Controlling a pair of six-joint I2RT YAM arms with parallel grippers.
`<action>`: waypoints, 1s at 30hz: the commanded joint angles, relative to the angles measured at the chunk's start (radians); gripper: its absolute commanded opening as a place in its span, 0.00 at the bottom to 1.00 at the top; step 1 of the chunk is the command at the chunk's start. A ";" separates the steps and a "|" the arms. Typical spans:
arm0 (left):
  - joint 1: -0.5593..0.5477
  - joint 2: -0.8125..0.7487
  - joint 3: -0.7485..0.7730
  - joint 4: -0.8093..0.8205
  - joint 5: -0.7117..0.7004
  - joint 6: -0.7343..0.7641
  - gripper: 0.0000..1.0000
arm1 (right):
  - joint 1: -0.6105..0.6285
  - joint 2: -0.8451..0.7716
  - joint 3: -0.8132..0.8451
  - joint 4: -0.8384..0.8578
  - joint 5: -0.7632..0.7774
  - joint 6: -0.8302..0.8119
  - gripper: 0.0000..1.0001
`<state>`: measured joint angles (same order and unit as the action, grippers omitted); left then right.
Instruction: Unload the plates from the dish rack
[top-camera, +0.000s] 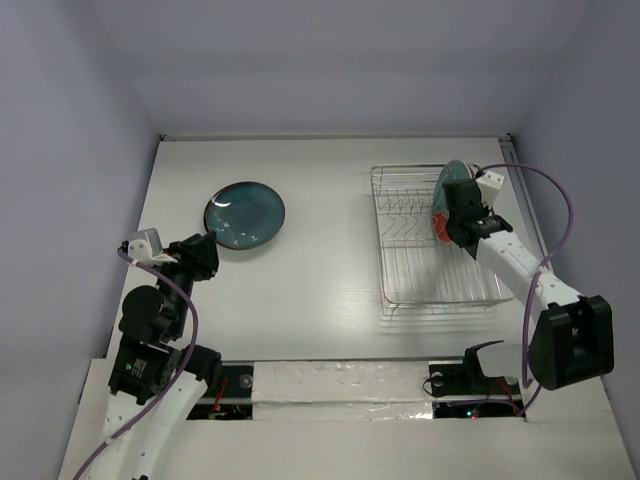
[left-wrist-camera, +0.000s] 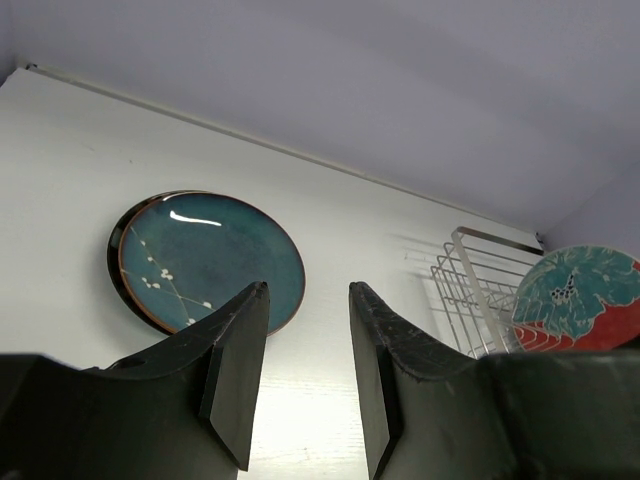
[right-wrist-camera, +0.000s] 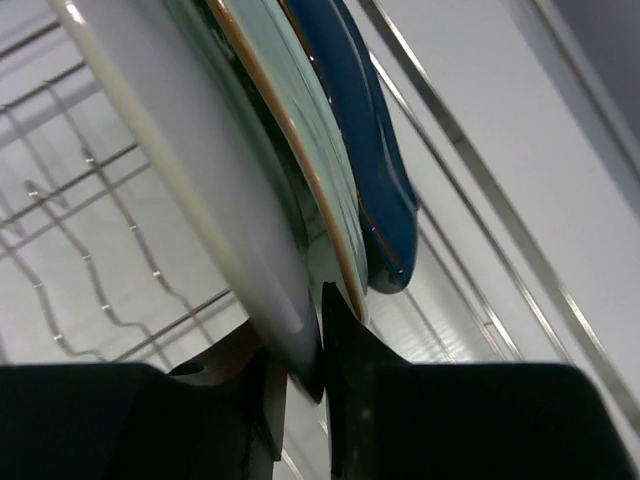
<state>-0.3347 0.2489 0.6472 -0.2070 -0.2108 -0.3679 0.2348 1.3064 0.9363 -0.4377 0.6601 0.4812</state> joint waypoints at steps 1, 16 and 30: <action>-0.006 -0.003 0.005 0.040 0.004 0.003 0.35 | -0.011 0.002 0.041 0.087 0.032 -0.001 0.16; -0.006 -0.007 0.003 0.043 0.004 0.001 0.35 | -0.002 -0.361 0.127 -0.016 -0.103 -0.058 0.00; -0.006 -0.003 0.003 0.044 0.004 0.001 0.35 | 0.028 -0.397 0.240 0.045 -0.490 -0.014 0.00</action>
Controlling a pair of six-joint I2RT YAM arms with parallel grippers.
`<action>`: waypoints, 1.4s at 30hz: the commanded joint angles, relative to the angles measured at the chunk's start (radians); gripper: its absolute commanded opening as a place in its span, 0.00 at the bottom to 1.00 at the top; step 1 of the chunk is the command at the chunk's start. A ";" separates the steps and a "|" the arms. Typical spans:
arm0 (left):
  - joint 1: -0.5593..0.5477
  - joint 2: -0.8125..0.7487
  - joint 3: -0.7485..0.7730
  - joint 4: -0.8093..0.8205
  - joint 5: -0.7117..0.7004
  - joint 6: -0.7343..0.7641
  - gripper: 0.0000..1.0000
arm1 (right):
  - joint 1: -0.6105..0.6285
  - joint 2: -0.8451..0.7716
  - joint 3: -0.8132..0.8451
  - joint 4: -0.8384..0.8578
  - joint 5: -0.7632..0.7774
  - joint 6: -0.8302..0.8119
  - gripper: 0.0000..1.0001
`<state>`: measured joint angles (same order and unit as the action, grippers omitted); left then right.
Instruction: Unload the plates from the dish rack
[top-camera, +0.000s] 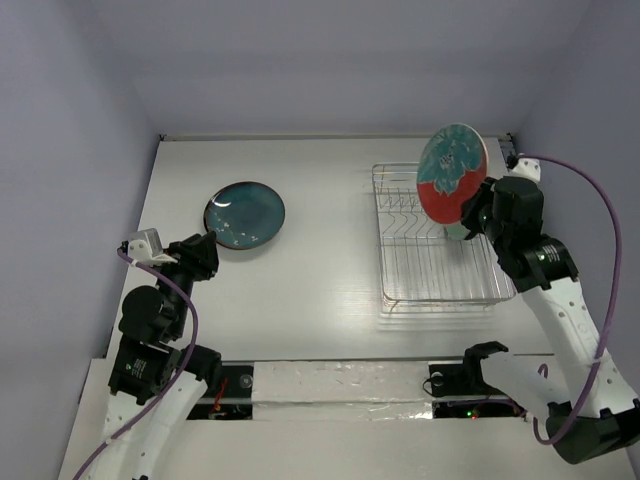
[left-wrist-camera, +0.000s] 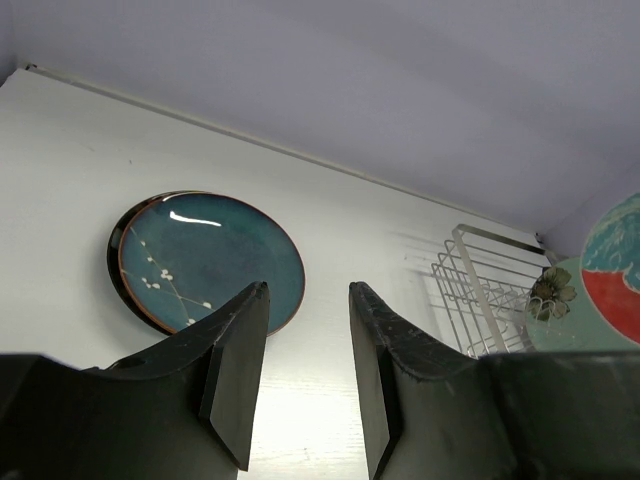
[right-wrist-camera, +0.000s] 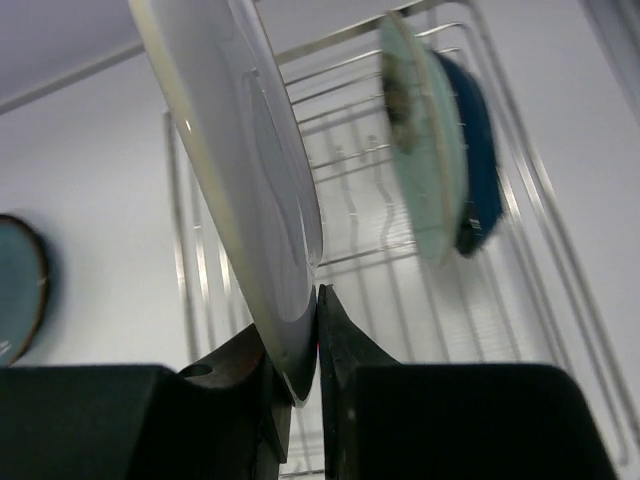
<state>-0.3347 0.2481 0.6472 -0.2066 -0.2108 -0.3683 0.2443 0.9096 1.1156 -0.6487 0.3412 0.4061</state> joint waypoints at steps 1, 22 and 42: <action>-0.006 -0.004 0.003 0.042 0.004 0.003 0.35 | 0.038 0.015 0.052 0.314 -0.198 0.078 0.00; -0.006 0.011 0.006 0.036 0.004 0.000 0.35 | 0.474 0.912 0.403 0.990 -0.502 0.557 0.00; -0.006 0.019 0.005 0.038 0.004 0.002 0.35 | 0.547 1.273 0.578 1.152 -0.597 0.822 0.00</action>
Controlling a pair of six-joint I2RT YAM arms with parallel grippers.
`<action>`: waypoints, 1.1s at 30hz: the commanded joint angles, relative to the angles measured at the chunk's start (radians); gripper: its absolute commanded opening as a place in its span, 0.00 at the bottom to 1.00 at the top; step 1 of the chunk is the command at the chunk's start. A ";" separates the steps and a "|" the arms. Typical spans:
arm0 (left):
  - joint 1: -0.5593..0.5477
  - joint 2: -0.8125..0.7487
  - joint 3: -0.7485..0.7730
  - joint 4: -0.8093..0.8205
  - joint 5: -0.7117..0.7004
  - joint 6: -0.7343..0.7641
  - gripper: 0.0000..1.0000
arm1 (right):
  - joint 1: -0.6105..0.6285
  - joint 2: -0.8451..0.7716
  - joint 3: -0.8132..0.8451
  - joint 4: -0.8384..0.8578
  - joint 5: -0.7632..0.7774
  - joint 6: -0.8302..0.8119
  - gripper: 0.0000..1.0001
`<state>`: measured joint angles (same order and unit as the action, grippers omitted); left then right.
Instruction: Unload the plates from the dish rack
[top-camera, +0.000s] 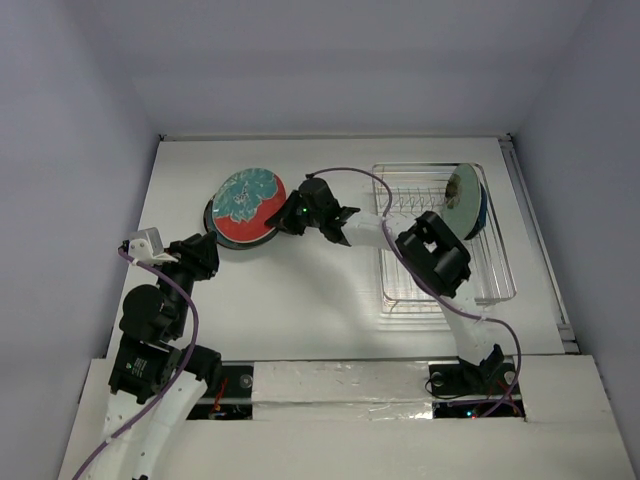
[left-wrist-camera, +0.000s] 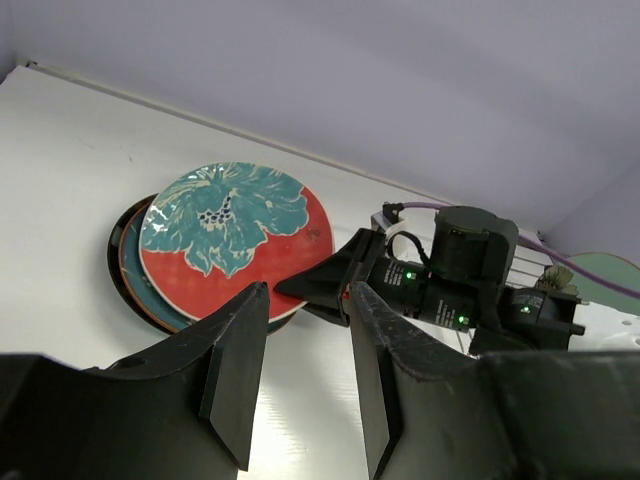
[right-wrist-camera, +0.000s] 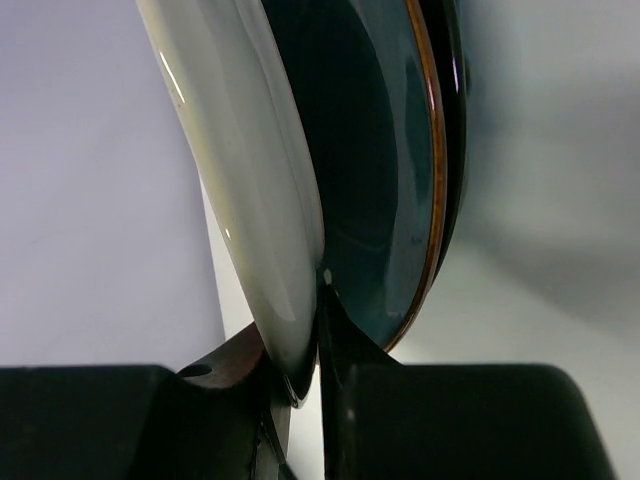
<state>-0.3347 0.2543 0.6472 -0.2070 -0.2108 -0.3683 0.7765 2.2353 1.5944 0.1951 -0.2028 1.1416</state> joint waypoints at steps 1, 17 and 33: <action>-0.006 0.011 0.005 0.038 0.004 0.002 0.35 | 0.015 -0.037 0.099 0.319 -0.056 0.095 0.00; -0.006 0.003 0.005 0.037 0.004 0.000 0.35 | 0.043 0.018 0.064 0.336 -0.073 0.164 0.23; -0.006 -0.004 0.006 0.037 0.004 0.000 0.35 | 0.061 -0.089 0.027 0.100 -0.116 -0.009 0.72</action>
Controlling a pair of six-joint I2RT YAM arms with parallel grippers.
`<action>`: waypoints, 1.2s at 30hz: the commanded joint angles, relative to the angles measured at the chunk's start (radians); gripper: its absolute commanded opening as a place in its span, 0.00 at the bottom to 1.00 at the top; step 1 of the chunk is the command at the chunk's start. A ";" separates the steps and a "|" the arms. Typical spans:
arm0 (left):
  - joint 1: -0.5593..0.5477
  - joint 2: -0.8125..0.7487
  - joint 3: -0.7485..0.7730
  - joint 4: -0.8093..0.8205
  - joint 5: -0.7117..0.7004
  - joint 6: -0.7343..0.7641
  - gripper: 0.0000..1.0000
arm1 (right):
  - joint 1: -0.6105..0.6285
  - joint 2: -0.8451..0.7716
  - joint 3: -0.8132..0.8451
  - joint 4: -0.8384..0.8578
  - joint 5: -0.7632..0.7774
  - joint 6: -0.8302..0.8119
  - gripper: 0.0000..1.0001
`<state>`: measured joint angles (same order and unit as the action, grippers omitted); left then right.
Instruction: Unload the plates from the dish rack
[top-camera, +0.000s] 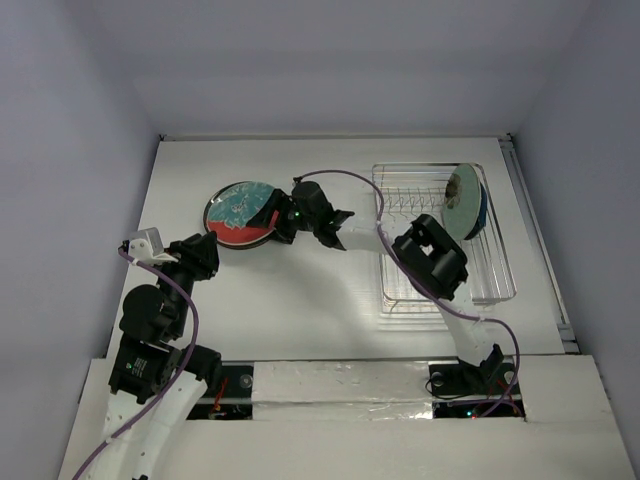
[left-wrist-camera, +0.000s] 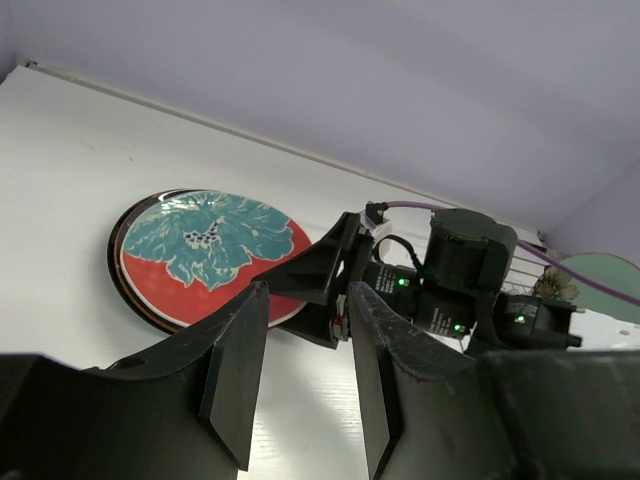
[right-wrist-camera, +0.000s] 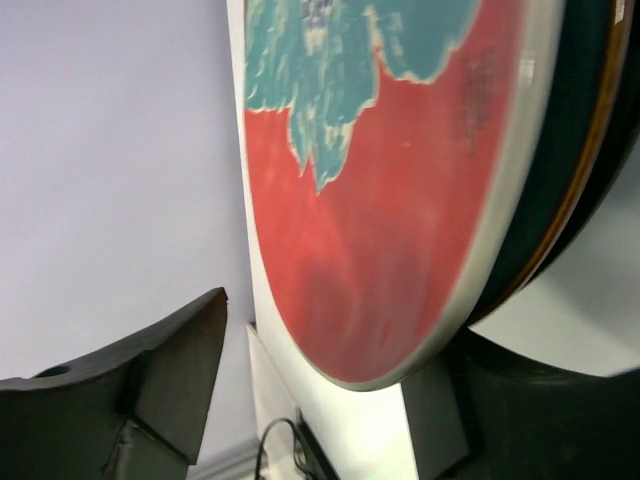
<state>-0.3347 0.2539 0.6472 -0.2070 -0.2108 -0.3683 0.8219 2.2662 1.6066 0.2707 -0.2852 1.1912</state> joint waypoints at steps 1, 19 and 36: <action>-0.006 -0.007 0.006 0.037 0.004 0.002 0.35 | 0.016 -0.132 0.012 -0.010 -0.029 -0.085 0.74; -0.006 -0.038 0.008 0.034 0.004 0.003 0.35 | 0.025 -0.195 0.027 -0.355 0.057 -0.295 0.83; -0.006 -0.036 0.006 0.035 0.004 0.003 0.35 | 0.025 -0.338 -0.074 -0.400 0.279 -0.383 0.49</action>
<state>-0.3347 0.2199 0.6472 -0.2073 -0.2108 -0.3683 0.8394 2.0342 1.5620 -0.1467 -0.0917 0.8402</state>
